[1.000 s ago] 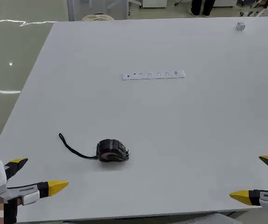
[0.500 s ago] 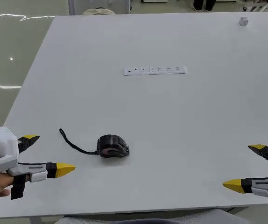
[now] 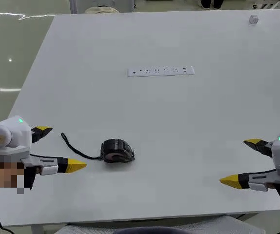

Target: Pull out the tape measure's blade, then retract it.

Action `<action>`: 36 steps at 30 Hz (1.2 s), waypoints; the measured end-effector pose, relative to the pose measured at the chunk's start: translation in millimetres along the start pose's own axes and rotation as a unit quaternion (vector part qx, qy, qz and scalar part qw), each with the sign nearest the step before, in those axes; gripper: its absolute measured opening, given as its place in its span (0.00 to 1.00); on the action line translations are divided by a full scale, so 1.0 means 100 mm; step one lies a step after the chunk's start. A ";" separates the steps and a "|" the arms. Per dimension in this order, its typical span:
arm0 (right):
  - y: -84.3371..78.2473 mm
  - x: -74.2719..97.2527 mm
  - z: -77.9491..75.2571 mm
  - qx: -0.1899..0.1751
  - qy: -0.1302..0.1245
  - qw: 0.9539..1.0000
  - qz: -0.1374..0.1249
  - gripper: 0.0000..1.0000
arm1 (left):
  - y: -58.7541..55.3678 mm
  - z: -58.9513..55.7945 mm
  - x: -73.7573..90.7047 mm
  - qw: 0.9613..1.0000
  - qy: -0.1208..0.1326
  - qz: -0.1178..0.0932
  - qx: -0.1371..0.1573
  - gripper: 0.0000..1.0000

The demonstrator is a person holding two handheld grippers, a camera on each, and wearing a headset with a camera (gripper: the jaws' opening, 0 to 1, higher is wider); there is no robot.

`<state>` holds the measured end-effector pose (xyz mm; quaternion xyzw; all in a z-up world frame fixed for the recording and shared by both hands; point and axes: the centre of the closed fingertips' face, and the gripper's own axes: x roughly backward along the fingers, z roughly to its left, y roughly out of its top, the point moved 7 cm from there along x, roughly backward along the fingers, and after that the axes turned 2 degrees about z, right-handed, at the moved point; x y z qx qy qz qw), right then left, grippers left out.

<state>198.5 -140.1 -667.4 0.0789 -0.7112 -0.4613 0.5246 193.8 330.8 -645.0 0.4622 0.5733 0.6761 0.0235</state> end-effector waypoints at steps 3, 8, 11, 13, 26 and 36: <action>0.07 -0.06 0.00 0.007 0.006 1.000 -0.003 0.90 | 0.03 -0.02 -0.06 1.000 -0.009 0.006 -0.011 1.00; 0.21 -0.17 0.02 0.019 0.018 1.000 -0.009 0.89 | 0.08 -0.04 -0.16 0.999 -0.025 0.013 -0.028 1.00; 0.28 -0.23 0.03 0.024 0.025 0.999 -0.013 0.88 | 0.11 -0.04 -0.21 0.999 -0.031 0.014 -0.034 1.00; 0.32 -0.28 0.03 0.026 0.026 0.999 -0.014 0.88 | 0.13 -0.04 -0.24 0.999 -0.035 0.016 -0.038 1.00; 0.55 -0.51 0.12 0.050 0.055 0.997 -0.021 0.81 | 0.19 -0.04 -0.40 0.995 -0.065 0.038 -0.065 1.00; 0.77 -0.69 0.18 0.090 0.085 0.992 -0.031 0.76 | 0.27 -0.07 -0.57 0.986 -0.092 0.071 -0.120 0.91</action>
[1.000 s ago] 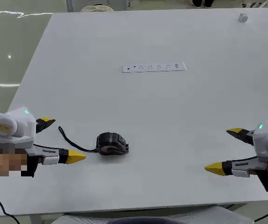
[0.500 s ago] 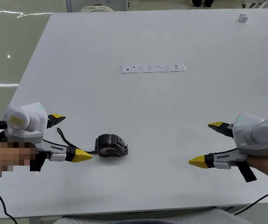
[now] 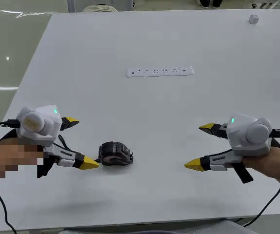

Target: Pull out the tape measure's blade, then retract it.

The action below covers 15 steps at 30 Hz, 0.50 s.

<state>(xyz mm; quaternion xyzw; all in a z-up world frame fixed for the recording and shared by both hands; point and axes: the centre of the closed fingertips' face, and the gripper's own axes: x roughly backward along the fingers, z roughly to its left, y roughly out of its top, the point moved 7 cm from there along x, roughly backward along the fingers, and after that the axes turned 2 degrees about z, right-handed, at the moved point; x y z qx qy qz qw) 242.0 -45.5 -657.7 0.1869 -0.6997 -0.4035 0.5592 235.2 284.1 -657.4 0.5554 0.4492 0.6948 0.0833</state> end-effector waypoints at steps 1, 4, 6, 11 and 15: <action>0.03 -0.03 -0.01 0.004 0.003 1.000 0.000 0.76 | 0.02 0.01 -0.02 1.000 0.001 0.005 -0.008 0.91; 0.09 -0.09 -0.02 0.012 0.011 1.000 -0.002 0.75 | 0.06 0.03 -0.06 1.000 -0.005 0.010 -0.015 0.88; 0.14 -0.14 -0.03 0.018 0.017 1.000 -0.003 0.75 | 0.09 0.04 -0.09 1.000 -0.007 0.014 -0.023 0.88; 0.22 -0.28 -0.01 0.031 0.034 0.999 0.000 0.73 | 0.14 0.04 -0.19 0.998 -0.021 0.029 -0.042 0.88; 0.29 -0.38 0.01 0.034 0.044 0.998 -0.001 0.72 | 0.18 0.00 -0.31 0.995 -0.035 0.050 -0.075 0.88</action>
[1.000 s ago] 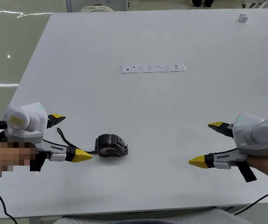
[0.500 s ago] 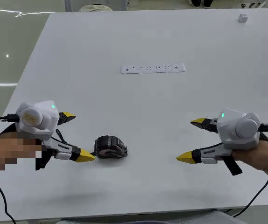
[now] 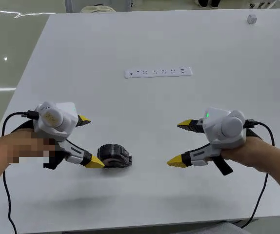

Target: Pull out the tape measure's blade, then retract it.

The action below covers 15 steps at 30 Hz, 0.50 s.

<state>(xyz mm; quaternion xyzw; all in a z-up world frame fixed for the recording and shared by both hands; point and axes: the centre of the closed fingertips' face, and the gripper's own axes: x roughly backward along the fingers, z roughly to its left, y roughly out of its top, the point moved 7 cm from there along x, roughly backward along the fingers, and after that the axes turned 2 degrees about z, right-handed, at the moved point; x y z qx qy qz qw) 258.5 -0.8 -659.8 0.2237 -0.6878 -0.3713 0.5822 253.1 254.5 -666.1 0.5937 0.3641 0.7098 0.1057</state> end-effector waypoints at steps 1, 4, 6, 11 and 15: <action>0.05 -0.04 0.01 0.000 0.004 1.000 -0.005 0.71 | 0.03 -0.01 -0.05 1.000 -0.005 0.004 -0.005 0.88; 0.12 -0.12 0.00 0.005 0.012 1.000 -0.007 0.69 | 0.05 -0.01 -0.16 0.999 -0.016 0.021 -0.019 0.88; 0.15 -0.17 -0.01 0.006 0.016 1.000 -0.006 0.68 | 0.08 -0.01 -0.21 0.999 -0.023 0.026 -0.024 0.86; 0.21 -0.31 -0.02 0.017 0.031 0.999 0.002 0.68 | 0.15 0.00 -0.32 0.998 -0.035 0.032 -0.035 0.83; 0.22 -0.40 -0.01 0.022 0.042 0.999 0.008 0.67 | 0.17 -0.01 -0.36 0.997 -0.046 0.042 -0.048 0.76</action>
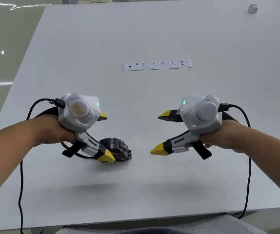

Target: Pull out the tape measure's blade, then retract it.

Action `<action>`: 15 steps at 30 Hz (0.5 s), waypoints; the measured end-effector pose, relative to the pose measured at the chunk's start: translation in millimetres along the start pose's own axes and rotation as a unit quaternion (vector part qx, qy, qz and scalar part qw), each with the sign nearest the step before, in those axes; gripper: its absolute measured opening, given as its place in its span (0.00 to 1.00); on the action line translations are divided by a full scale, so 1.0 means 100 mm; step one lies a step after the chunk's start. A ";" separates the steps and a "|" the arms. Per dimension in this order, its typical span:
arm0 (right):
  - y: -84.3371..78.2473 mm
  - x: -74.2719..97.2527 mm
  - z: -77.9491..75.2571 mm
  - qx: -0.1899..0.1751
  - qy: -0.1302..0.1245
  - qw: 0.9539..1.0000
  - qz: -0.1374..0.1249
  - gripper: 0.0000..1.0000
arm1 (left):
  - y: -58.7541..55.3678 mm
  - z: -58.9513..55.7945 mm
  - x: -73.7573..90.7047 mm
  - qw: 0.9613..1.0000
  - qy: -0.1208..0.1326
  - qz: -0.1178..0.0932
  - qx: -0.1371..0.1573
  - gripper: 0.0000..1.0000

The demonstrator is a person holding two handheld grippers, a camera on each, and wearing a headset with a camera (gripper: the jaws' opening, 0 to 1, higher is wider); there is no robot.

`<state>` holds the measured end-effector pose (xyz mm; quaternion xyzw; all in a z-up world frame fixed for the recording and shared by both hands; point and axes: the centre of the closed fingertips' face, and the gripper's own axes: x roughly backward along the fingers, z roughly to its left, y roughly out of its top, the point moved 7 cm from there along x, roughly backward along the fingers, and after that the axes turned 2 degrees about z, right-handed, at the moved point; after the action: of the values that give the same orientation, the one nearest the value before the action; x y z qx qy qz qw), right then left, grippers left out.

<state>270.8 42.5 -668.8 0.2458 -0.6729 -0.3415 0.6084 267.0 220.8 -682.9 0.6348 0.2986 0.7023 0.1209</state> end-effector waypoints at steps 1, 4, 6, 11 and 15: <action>0.00 -0.03 0.01 0.001 0.004 1.000 0.002 0.66 | 0.00 0.00 -0.02 1.000 0.000 0.005 -0.003 0.76; 0.00 -0.10 0.02 0.007 0.014 1.000 0.007 0.65 | 0.00 0.00 -0.07 1.000 -0.003 0.016 -0.015 0.74; 0.00 -0.14 0.02 0.009 0.019 1.000 0.013 0.64 | -0.02 -0.01 -0.11 0.999 -0.009 0.030 -0.020 0.73; 0.01 -0.23 0.00 0.011 0.028 0.999 0.022 0.61 | -0.06 -0.05 -0.21 0.997 -0.014 0.060 -0.040 0.69; 0.00 -0.33 0.01 0.019 0.041 0.998 0.037 0.59 | -0.07 -0.05 -0.32 0.996 -0.027 0.076 -0.039 0.61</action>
<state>274.0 67.4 -690.5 0.2461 -0.6627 -0.2954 0.6426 265.9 207.3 -712.6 0.6691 0.2189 0.7032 0.0995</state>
